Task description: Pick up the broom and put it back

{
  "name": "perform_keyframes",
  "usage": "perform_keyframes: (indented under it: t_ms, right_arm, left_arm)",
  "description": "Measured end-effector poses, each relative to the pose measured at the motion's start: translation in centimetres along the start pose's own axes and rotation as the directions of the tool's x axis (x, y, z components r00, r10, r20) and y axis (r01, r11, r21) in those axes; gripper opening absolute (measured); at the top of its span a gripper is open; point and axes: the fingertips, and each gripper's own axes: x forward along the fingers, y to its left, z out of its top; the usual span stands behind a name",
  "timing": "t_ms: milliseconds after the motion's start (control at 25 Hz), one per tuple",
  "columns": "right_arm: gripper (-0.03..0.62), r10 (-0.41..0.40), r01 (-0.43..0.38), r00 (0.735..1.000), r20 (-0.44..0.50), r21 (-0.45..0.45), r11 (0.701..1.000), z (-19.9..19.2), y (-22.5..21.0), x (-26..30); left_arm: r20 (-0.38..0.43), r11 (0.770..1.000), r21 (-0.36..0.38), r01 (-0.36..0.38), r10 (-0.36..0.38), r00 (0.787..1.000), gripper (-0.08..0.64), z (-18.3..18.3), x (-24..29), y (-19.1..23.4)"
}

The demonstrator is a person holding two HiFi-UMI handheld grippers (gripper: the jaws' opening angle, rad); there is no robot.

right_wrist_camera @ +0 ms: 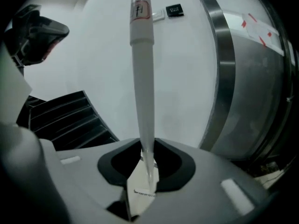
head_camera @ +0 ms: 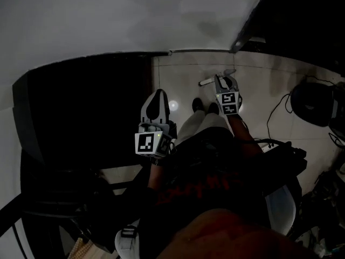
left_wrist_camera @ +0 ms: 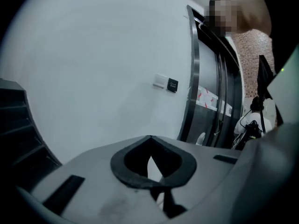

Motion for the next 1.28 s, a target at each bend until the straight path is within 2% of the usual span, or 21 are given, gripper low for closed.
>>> perform_keyframes:
  t_ms: [240, 480, 680, 840, 960, 1040, 1160, 1280]
  right_arm:
    - [0.086, -0.043, 0.049, 0.995, -0.095, 0.061, 0.997, -5.3, -3.5, 7.6]
    - [0.086, -0.061, 0.070, 0.988, -0.139, 0.062, 0.996, -7.4, -5.1, 13.8]
    - [0.087, -0.062, 0.077, 0.966, -0.250, 0.051, 0.996, -10.2, -6.0, 18.7]
    - [0.087, -0.076, 0.082, 0.965, -0.252, 0.015, 0.996, -8.2, -7.3, 22.6]
    - [0.087, -0.117, 0.126, 0.951, -0.285, 0.013, 0.992, -6.6, -9.3, 26.0]
    - [0.087, -0.147, 0.168, 0.939, -0.310, 0.043, 0.985, -5.8, -10.5, 28.0]
    - [0.089, -0.160, 0.211, 0.933, -0.322, 0.130, 0.969, -4.1, -12.0, 29.7]
    - [0.097, -0.174, 0.228, 0.952, -0.253, 0.206, 0.951, -2.0, -13.3, 29.0]
  left_arm:
    - [-0.082, 0.999, -0.015, -0.050, 0.049, 0.995, 0.005, -4.5, 0.3, 2.1]
    - [-0.081, 0.996, 0.010, -0.093, 0.093, 0.992, 0.005, -6.0, 0.3, 4.4]
    - [-0.102, 0.994, 0.012, -0.105, 0.105, 0.989, 0.005, -7.2, -0.2, 5.1]
    - [-0.103, 0.992, 0.015, -0.124, 0.125, 0.987, 0.005, -7.2, -0.7, 5.6]
    - [-0.092, 0.989, -0.036, -0.141, 0.137, 0.986, 0.005, -7.2, -0.5, 5.8]
    - [-0.073, 0.988, -0.055, -0.141, 0.137, 0.988, 0.005, -6.7, -0.1, 5.8]
    - [-0.054, 0.995, 0.009, -0.101, 0.101, 0.993, 0.005, -5.5, 1.0, 5.0]
    - [-0.048, 0.995, -0.005, -0.102, 0.102, 0.994, 0.005, -5.7, 1.1, 5.1]
